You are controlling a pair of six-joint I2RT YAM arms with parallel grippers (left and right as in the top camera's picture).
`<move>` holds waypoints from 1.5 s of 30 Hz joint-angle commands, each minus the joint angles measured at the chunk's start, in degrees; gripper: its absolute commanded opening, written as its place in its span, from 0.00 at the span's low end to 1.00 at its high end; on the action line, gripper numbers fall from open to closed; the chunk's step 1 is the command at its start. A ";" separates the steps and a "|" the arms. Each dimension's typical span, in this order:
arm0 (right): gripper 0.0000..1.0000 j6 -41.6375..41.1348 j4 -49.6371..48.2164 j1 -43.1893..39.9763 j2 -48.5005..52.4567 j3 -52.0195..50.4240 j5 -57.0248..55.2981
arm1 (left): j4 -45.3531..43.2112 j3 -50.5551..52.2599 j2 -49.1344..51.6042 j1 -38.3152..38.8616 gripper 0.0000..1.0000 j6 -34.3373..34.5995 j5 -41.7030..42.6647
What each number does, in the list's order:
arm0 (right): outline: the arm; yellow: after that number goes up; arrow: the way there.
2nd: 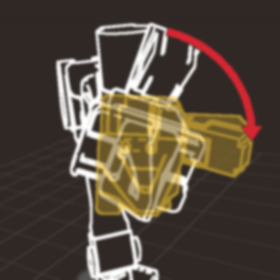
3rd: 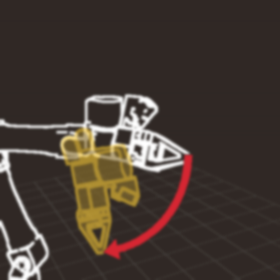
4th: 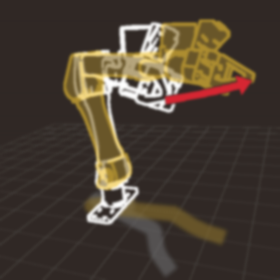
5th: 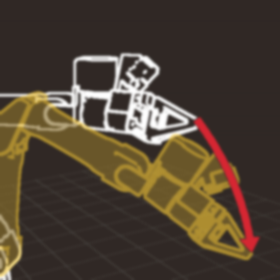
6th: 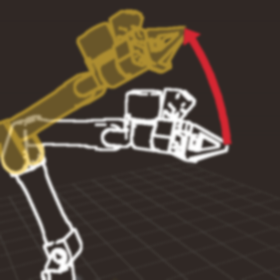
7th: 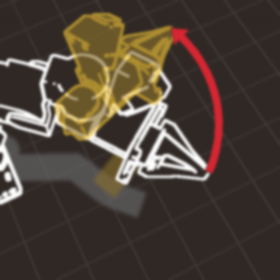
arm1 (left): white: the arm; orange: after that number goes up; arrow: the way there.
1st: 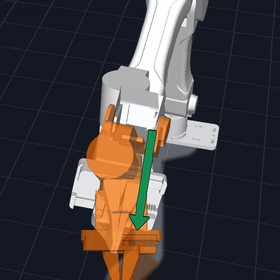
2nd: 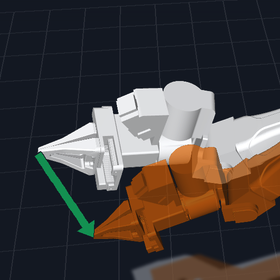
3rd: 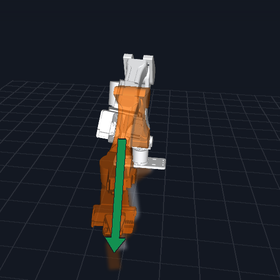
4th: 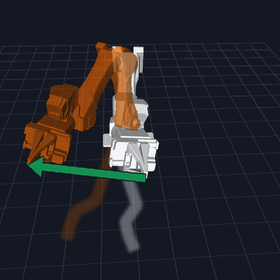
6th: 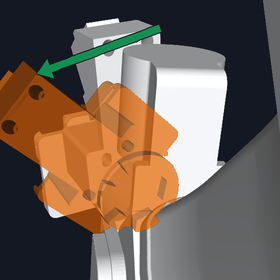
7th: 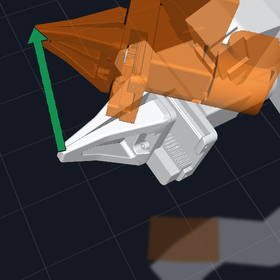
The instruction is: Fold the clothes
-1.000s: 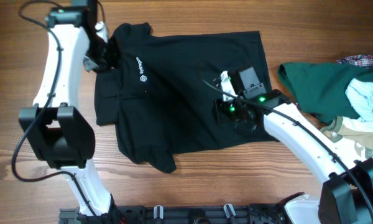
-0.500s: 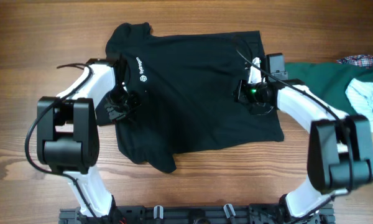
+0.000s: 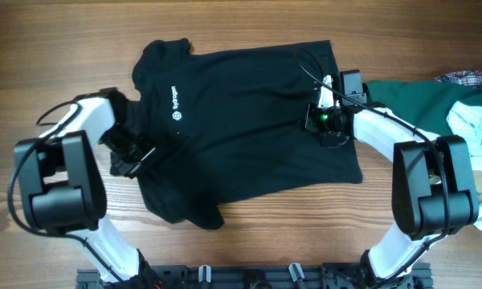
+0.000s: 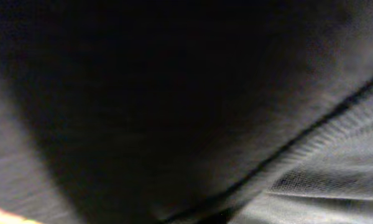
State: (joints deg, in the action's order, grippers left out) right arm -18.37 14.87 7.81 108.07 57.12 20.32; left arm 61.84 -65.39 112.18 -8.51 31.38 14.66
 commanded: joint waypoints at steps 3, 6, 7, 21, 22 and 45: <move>0.10 2.36 -0.28 -0.02 2.16 0.59 3.10 | -4.72 1.73 -1.73 -3.76 0.04 -4.20 -9.60; 0.28 3.65 1.66 -0.02 -0.22 1.46 6.23 | -4.59 1.27 -2.51 -3.76 0.06 -5.75 -9.53; 0.33 4.02 2.60 -0.02 -2.01 1.62 6.34 | -4.22 1.01 -2.86 -3.76 0.06 -5.86 -9.53; 0.08 1.55 26.86 3.54 -18.91 -1.36 5.75 | -14.43 -3.10 -13.84 -0.68 0.20 -19.02 3.82; 0.05 -1.05 26.23 5.09 -18.75 -3.15 2.69 | -19.74 -3.10 -13.11 0.79 0.18 -21.88 3.93; 0.04 -10.51 33.00 7.02 -3.50 -6.95 -8.44 | -38.53 -4.31 4.17 -1.97 0.12 -25.20 -9.77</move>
State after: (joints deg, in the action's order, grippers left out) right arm -27.42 46.28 14.55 101.32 52.62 19.44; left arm 21.87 -68.99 113.86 -7.11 7.46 9.41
